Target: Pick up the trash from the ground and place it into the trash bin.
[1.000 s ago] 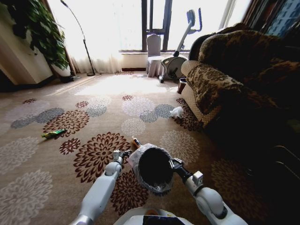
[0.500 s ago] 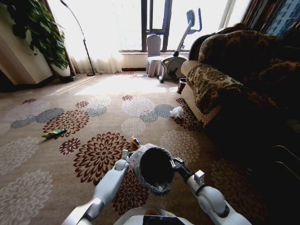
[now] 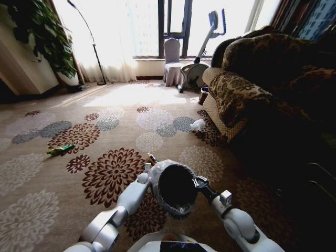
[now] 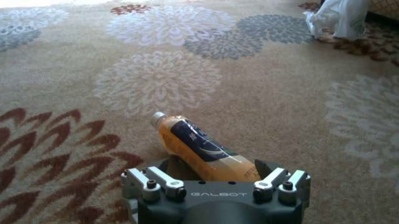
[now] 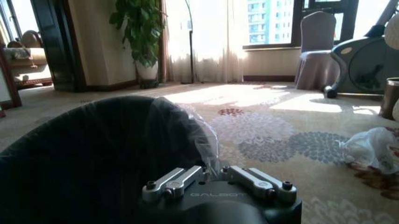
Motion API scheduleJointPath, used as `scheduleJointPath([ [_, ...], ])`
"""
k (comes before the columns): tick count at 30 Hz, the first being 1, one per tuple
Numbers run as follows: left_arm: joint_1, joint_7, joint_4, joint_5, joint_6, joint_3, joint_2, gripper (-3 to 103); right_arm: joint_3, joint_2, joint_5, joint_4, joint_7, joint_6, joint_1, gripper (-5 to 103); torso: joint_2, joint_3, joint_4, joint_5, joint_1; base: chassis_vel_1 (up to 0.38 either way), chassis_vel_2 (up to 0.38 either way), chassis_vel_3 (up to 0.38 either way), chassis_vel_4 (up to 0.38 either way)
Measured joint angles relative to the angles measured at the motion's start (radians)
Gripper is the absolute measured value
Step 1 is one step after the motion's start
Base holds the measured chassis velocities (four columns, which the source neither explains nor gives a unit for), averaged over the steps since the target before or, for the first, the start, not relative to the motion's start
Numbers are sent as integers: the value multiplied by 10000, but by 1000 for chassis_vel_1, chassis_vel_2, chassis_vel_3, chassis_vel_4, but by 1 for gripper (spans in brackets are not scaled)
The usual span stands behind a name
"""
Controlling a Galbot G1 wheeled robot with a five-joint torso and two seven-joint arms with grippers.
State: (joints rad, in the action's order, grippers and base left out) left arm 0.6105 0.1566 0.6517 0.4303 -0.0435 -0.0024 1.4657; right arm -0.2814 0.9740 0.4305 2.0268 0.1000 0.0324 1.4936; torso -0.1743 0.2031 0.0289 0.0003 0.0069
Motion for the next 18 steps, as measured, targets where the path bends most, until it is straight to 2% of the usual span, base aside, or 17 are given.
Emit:
scheduleJointPath([
  [1, -175, 137, -373, 175, 9, 51, 213, 91, 1, 3, 15, -1, 8, -7, -33, 4, 0, 0, 0, -2, 0, 0, 0, 0, 0],
  [3, -237, 203, -513, 217, 11, 58, 288, 91, 1, 4, 25, -2, 13, -8, -49, 4, 0, 0, -1, -2, 0, 0, 0, 0, 0],
  [6, -392, 538, -1096, 342, 18, -71, 586, 97, -29, -11, 112, -21, 30, -9, -81, 4, 0, 0, 1, -3, 0, 0, 0, 0, 0],
  [9, -421, 722, -1328, 271, 19, -283, 721, 94, -63, -30, 175, -48, 39, -38, -88, 4, 0, -1, 0, -2, 0, 0, 0, 0, 0],
  [14, -478, 697, -1666, 290, 33, -494, 835, 93, -73, 34, 269, -107, 26, -263, -109, 4, 0, 0, 0, -2, 0, 0, 0, 0, 0],
  [18, -373, 649, -1445, 292, 37, -508, 801, 93, -106, 41, 377, -55, -55, -320, -116, 4, 0, 0, 0, -2, 0, 0, 0, 0, 0],
])
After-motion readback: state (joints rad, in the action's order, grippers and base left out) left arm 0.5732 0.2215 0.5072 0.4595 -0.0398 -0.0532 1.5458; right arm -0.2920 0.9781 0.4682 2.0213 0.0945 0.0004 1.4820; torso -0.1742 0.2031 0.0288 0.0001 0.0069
